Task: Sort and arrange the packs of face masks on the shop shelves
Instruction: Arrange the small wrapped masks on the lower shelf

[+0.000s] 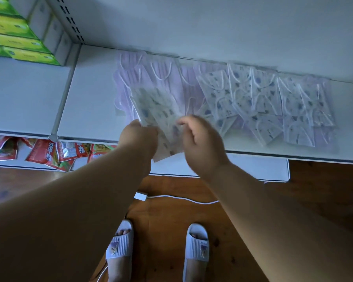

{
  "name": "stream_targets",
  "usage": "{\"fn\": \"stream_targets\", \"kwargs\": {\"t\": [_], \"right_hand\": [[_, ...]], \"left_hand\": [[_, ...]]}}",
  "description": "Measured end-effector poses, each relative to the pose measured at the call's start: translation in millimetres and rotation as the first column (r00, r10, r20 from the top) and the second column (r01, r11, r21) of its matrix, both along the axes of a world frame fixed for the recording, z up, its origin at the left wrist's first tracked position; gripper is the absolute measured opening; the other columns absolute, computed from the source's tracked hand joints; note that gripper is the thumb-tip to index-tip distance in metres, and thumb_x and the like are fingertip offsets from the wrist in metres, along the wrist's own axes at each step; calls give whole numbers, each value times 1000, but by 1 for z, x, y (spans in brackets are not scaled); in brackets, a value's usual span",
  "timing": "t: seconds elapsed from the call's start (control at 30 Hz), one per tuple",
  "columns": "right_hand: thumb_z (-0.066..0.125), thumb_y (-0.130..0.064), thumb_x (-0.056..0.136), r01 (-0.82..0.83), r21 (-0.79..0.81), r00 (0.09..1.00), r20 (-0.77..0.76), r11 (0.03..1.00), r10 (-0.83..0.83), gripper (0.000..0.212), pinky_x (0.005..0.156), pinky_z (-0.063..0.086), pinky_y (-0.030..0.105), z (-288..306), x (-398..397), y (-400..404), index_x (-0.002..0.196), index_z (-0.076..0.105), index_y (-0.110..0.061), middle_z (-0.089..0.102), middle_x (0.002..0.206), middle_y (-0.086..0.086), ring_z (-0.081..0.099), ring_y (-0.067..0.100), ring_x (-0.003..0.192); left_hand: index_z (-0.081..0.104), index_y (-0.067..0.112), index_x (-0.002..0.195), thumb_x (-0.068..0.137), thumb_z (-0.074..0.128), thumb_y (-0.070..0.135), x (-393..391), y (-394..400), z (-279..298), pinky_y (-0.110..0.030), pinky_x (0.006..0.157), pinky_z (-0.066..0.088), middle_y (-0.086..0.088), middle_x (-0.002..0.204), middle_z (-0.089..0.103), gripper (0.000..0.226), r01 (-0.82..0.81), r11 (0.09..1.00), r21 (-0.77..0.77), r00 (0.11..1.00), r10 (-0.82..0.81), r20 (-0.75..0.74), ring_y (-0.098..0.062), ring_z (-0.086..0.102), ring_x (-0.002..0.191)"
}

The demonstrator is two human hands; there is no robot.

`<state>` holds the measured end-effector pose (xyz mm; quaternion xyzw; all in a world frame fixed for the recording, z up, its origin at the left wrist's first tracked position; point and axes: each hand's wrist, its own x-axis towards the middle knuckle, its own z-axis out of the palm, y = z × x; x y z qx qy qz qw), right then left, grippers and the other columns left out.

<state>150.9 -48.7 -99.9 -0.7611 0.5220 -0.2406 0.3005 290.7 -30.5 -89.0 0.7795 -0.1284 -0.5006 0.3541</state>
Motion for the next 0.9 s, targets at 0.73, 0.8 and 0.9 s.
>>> {"fn": "stream_targets", "kwargs": {"t": [0.73,0.8,0.9], "right_hand": [[39,-17,99,-124,120,991,64,985,117,36,92,48,30,-8,-26,5,127,61,-8,69,118,5,62,18,110],[40,-15,97,-72,61,997,-7,996,73,39,105,44,35,-8,-27,-2,130,59,-7,61,132,10,54,21,125],[36,-22,103,38,137,931,-365,990,14,49,121,13,43,-18,-36,-18,152,35,-23,16,163,17,11,29,152]], "left_hand": [[63,18,104,86,71,41,-33,-19,-10,-48,90,57,-8,101,68,30,42,995,86,999,-40,-19,-31,66,96],[63,19,97,86,71,23,-33,-18,-11,-47,88,58,-10,99,69,15,49,995,85,999,-51,14,-31,67,93],[59,16,95,88,67,15,-33,-18,-14,-39,81,58,-8,98,65,11,49,996,72,997,-53,63,-30,64,91]]}}
